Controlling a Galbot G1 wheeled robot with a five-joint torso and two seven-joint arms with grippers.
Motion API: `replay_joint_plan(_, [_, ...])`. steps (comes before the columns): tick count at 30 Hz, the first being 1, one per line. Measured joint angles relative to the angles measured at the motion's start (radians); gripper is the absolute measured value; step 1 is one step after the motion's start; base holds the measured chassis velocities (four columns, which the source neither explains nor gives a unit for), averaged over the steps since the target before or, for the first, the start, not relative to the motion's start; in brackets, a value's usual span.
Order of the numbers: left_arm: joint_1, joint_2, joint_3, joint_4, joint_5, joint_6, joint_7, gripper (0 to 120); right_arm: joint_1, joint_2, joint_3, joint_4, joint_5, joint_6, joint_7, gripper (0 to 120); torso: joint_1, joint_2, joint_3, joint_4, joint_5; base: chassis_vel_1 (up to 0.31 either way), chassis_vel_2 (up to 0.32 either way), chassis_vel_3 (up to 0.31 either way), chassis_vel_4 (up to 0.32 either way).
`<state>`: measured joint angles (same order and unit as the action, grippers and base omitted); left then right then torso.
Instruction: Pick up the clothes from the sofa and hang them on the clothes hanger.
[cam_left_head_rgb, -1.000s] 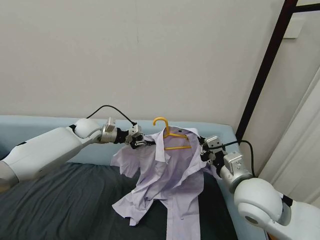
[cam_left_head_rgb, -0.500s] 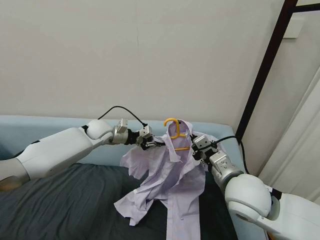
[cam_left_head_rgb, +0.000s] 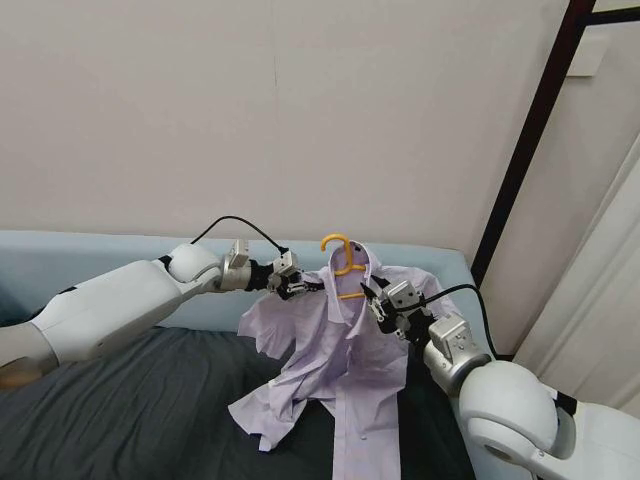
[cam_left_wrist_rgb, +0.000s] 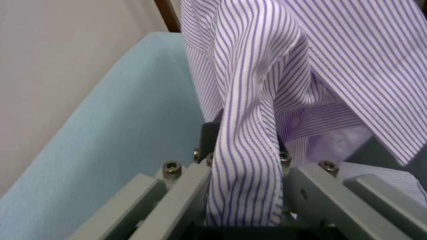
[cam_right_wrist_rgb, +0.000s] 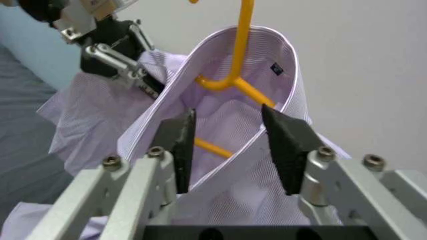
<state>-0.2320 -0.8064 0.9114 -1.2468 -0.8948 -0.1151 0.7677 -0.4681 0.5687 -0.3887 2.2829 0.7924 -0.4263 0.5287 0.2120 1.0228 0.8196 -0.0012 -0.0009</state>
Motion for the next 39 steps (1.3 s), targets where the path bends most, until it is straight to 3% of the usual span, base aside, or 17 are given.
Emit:
replay_joint_plan(2, [0.013,0.006,-0.017,0.008,0.003,-0.007,0.004,1,-0.052,-0.021,0.040,0.023,-0.003,0.003,-0.019,53,0.000,0.000,0.000,0.0001,0.0000,0.000,0.000,0.000,0.000])
replay_joint_plan(6, [0.016,0.016,-0.030,0.009,0.010,-0.024,0.025,1,-0.117,-0.059,0.119,0.021,-0.006,0.039,-0.062,65,0.000,0.000,0.000,0.0002,0.0003,0.000,0.000,0.000,0.000])
replay_joint_plan(12, [0.026,0.038,-0.043,0.011,0.031,-0.069,0.075,1,-0.271,-0.201,0.307,-0.046,-0.043,0.163,-0.271,88,0.000,0.000,0.000,-0.0005,0.0004,0.000,0.000,0.000,0.000])
replay_joint_plan(16, [0.046,0.048,-0.054,-0.004,0.045,-0.090,0.094,1,-0.256,-0.260,0.331,-0.086,-0.037,0.205,-0.386,98,0.000,0.000,0.000,0.0000,0.0003,0.000,0.000,0.000,0.000])
replay_joint_plan(20, [0.058,0.045,-0.060,-0.013,0.056,-0.105,0.107,1,-0.207,-0.299,0.318,-0.110,0.021,0.199,-0.490,100,0.000,0.000,0.000,0.0007,0.0001,0.000,0.000,0.000,0.000])
replay_joint_plan(23, [0.051,0.006,-0.060,0.007,0.069,-0.119,0.134,1,-0.194,-0.343,0.344,-0.114,0.076,0.130,-0.612,100,0.000,0.000,0.000,-0.0001,-0.0001,0.000,0.000,0.000,0.000])
replay_joint_plan(27, [0.031,-0.043,-0.046,0.044,0.083,-0.140,0.164,1,-0.192,-0.377,0.366,-0.114,0.090,0.073,-0.679,100,0.000,0.000,0.000,-0.0003,0.0005,0.000,0.000,0.000,0.000])
replay_joint_plan(29, [0.026,-0.067,-0.041,0.045,0.092,-0.147,0.179,1,-0.171,-0.382,0.360,-0.133,0.098,0.042,-0.703,100,0.000,0.000,0.000,-0.0009,0.0002,0.000,0.000,0.000,0.000])
replay_joint_plan(34, [0.031,-0.069,-0.033,0.006,0.094,-0.142,0.193,1,-0.159,-0.371,0.325,-0.174,0.087,0.024,-0.727,100,0.000,0.000,0.000,0.0005,0.0003,0.000,0.000,0.000,0.000])
replay_joint_plan(39, [0.022,-0.073,-0.019,-0.001,0.094,-0.141,0.209,1,-0.162,-0.365,0.309,-0.181,0.085,0.014,-0.737,98,0.000,0.000,0.000,-0.0002,0.0003,0.000,0.000,0.000,0.000])
